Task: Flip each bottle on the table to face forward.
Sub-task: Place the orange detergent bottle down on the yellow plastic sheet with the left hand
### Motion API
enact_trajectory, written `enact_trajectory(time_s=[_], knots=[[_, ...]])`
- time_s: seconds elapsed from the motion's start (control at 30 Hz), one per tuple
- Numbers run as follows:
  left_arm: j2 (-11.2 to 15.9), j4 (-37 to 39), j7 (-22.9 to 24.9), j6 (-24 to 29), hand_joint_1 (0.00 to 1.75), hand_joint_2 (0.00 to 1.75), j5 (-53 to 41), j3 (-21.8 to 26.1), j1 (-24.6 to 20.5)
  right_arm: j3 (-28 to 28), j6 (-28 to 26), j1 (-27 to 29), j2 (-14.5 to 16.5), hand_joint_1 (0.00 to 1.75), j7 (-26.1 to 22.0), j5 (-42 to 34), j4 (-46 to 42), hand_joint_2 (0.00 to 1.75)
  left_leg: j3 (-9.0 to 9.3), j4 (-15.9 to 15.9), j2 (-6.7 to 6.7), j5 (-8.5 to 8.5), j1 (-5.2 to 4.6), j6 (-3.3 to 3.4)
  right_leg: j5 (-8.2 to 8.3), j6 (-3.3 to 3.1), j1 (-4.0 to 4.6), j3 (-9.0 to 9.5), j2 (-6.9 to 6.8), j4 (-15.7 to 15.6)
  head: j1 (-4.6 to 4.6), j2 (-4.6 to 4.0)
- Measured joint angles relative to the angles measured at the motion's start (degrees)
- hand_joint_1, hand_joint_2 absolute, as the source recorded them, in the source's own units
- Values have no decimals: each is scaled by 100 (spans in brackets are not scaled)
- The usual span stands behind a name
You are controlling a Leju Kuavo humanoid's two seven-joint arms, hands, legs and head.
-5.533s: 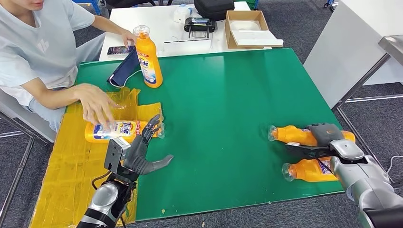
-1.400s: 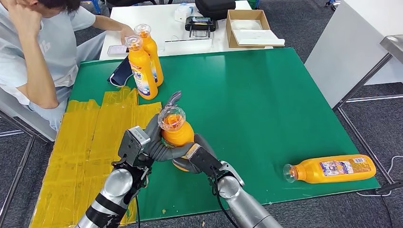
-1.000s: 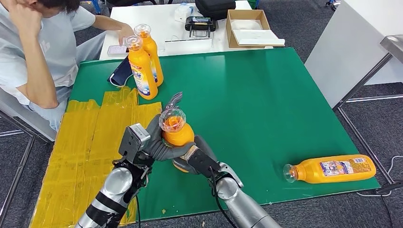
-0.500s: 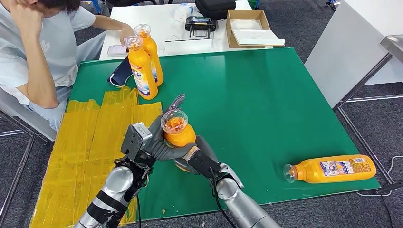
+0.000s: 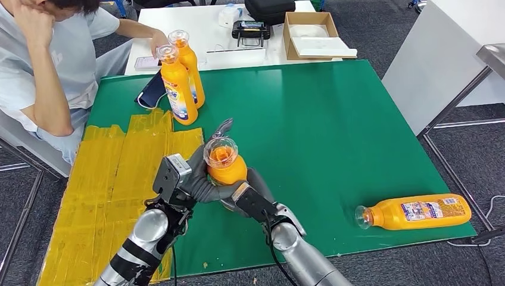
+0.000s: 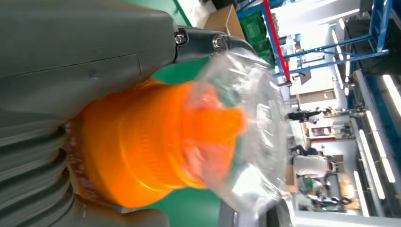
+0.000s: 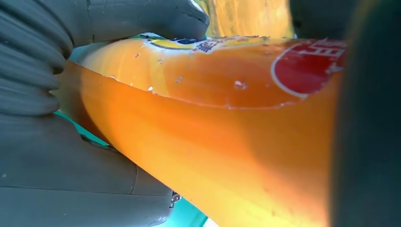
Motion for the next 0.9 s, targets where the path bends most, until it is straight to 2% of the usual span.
enact_trajectory(time_s=[0.37, 0.9], knots=[[-2, 34, -50, -8, 0, 175, 95, -80, -6, -73, -125, 14, -94, 175, 45, -111, -545, 175, 0, 0, -1, 0, 0, 0, 0, 0, 0, 0, 0, 0, 2, 0], [-2, 33, -61, -7, 0, 175, 115, -84, -8, -148, -209, 45, -149, 175, 67, -160, -760, 175, -1, 0, -1, 0, 0, 0, 0, 0, 0, 0, 0, 0, 1, 0]])
